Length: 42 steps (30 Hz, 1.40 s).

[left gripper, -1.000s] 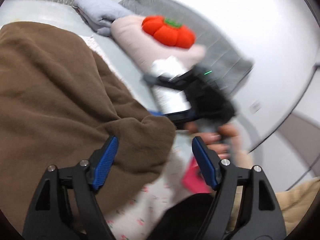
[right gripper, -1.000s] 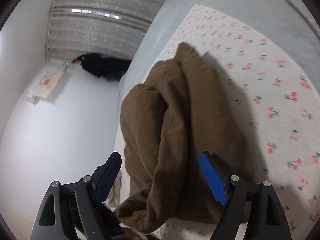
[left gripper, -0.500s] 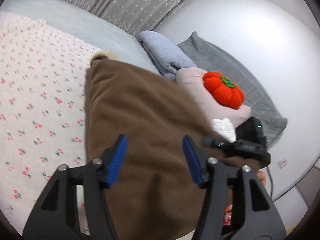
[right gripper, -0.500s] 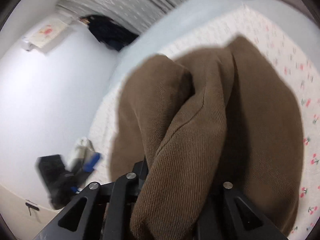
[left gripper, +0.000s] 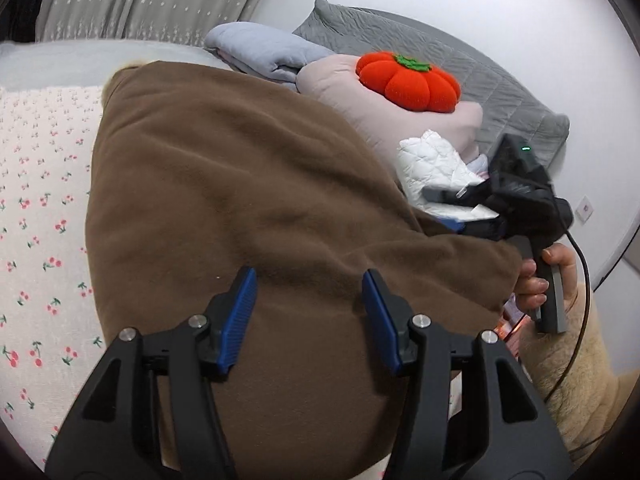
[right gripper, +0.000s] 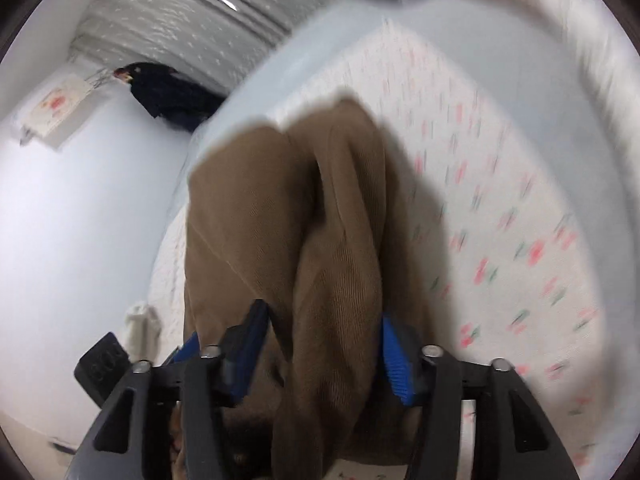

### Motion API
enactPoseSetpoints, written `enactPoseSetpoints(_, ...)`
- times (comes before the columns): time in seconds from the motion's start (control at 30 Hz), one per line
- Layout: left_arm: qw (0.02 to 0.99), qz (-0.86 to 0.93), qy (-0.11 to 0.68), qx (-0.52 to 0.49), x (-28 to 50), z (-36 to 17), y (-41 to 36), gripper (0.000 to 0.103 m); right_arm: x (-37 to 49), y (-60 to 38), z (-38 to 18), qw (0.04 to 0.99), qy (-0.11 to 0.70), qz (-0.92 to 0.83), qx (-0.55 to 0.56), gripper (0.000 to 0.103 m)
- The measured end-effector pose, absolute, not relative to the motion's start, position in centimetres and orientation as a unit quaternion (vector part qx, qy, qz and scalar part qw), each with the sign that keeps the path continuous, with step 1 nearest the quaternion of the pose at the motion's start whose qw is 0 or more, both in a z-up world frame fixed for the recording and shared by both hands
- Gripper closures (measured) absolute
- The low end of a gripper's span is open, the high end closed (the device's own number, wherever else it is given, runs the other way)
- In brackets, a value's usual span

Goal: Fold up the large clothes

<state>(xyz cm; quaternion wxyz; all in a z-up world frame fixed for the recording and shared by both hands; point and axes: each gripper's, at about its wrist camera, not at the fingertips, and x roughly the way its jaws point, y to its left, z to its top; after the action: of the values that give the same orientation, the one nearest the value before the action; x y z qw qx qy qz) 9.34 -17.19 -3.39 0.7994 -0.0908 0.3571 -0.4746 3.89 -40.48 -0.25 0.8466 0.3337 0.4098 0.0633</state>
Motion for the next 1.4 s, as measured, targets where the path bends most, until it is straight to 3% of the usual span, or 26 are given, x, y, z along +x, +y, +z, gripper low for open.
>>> enactPoseSetpoints(0.17,0.798,-0.475,0.358,-0.094,9.7,-3.8,-17.3,0.047,4.4,-39.8,3.4,0.864,0.355,0.121,0.337,0.038)
enactPoseSetpoints(0.33,0.793,-0.475,0.365,-0.105,10.3,-3.0,-16.2,0.045,10.1,-37.5,-1.5,0.827,0.459,0.103,0.309,0.036)
enactPoseSetpoints(0.37,0.795,-0.468,0.366,-0.120,10.9,-2.6,-15.5,0.045,10.4,-37.3,-2.2,0.822,0.463,0.107,0.314,0.043)
enactPoseSetpoints(0.4,0.800,-0.458,0.363,-0.136,11.4,-2.3,-14.7,0.044,11.1,-37.0,-2.5,0.819,0.453,0.126,0.328,0.077)
enactPoseSetpoints(0.43,0.805,-0.450,0.357,-0.151,11.9,-2.1,-14.1,0.043,11.4,-36.8,-2.3,0.819,0.446,0.146,0.331,0.088)
enactPoseSetpoints(0.5,0.813,-0.432,0.343,-0.185,13.0,-1.8,-12.5,0.043,10.7,-35.9,0.4,0.841,0.408,0.170,0.310,0.090)
enactPoseSetpoints(0.6,0.813,-0.417,0.332,-0.234,14.2,-1.8,-10.7,0.043,8.2,-35.7,6.0,0.861,0.338,0.213,0.314,0.091)
enactPoseSetpoints(0.73,0.791,-0.441,0.353,-0.236,14.0,-2.8,-12.2,0.043,7.1,-38.2,7.5,0.863,0.300,0.221,0.342,0.092)
enactPoseSetpoints(0.83,0.804,-0.451,0.346,-0.178,12.6,-3.1,-14.5,0.043,6.6,-43.1,2.8,0.842,0.303,0.184,0.406,0.092)
enactPoseSetpoints(0.97,0.823,-0.448,0.326,-0.124,10.7,-3.0,-16.8,0.039,7.1,-46.1,-6.8,0.807,0.405,0.075,0.423,0.089)
enactPoseSetpoints(1.0,0.828,-0.444,0.322,-0.113,10.4,-3.0,-16.9,0.034,7.3,-45.9,-7.9,0.801,0.417,0.069,0.423,0.087)
enactPoseSetpoints(1.03,0.835,-0.437,0.320,-0.098,10.0,-2.9,-17.3,0.028,7.3,-45.6,-7.5,0.808,0.419,0.064,0.409,0.087)
enactPoseSetpoints(1.2,0.866,-0.394,0.307,-0.035,8.9,-3.1,-18.2,0.026,4.7,-43.0,-0.4,0.864,0.393,-0.001,0.313,0.067)
enactPoseSetpoints(1.3,0.868,-0.388,0.307,-0.031,8.9,-2.7,-18.2,0.026,1.4,-39.8,3.7,0.901,0.351,-0.002,0.254,0.064)
enactPoseSetpoints(1.4,0.872,-0.381,0.306,-0.024,8.6,-2.5,-18.3,0.026,0.1,-36.5,4.3,0.916,0.338,0.021,0.214,0.064)
